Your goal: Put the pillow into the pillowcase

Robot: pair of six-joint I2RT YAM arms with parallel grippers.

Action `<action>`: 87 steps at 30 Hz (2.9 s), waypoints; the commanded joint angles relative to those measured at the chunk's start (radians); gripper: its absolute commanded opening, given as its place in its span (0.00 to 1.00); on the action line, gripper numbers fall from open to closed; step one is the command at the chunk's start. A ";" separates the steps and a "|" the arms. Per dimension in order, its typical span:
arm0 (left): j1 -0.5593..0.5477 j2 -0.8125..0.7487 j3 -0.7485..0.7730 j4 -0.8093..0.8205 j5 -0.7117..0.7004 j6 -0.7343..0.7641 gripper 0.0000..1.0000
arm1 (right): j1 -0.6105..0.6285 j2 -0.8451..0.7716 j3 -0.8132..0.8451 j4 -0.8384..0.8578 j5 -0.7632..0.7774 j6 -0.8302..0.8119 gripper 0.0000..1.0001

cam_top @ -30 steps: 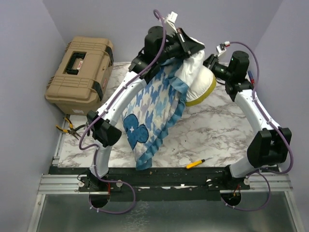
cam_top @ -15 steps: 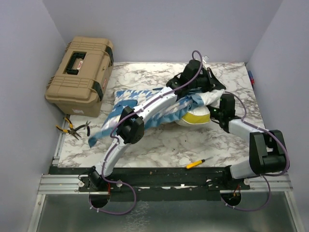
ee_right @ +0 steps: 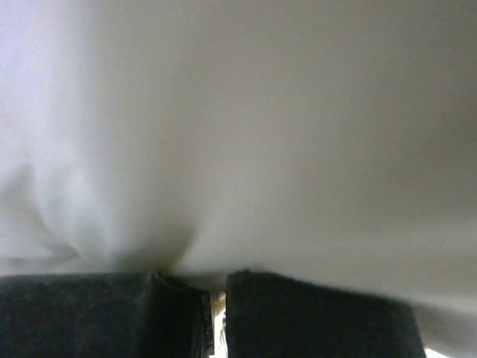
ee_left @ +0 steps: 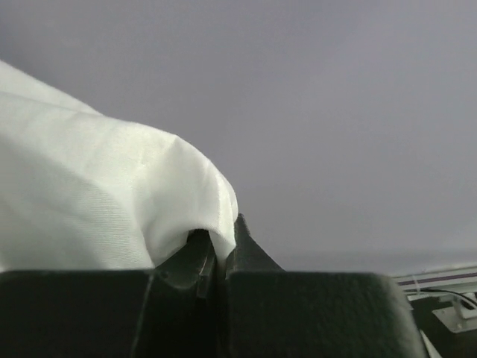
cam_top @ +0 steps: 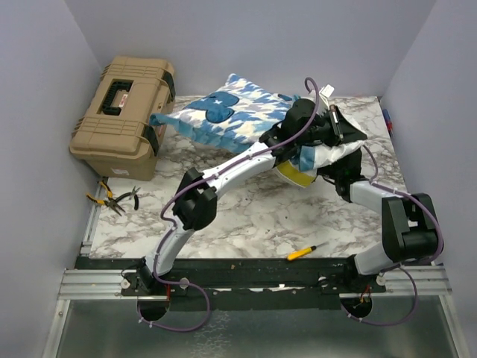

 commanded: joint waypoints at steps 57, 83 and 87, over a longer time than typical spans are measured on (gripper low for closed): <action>0.120 -0.369 -0.268 -0.333 -0.156 0.556 0.00 | -0.052 0.030 0.346 -0.440 -0.199 -0.471 0.00; 0.106 -0.418 -0.277 -0.978 -0.388 0.612 0.74 | -0.002 0.148 0.129 0.183 -0.245 -0.006 0.00; 0.085 -0.492 -0.373 -0.978 -0.425 0.602 0.74 | -0.002 0.167 0.134 0.182 -0.244 -0.001 0.00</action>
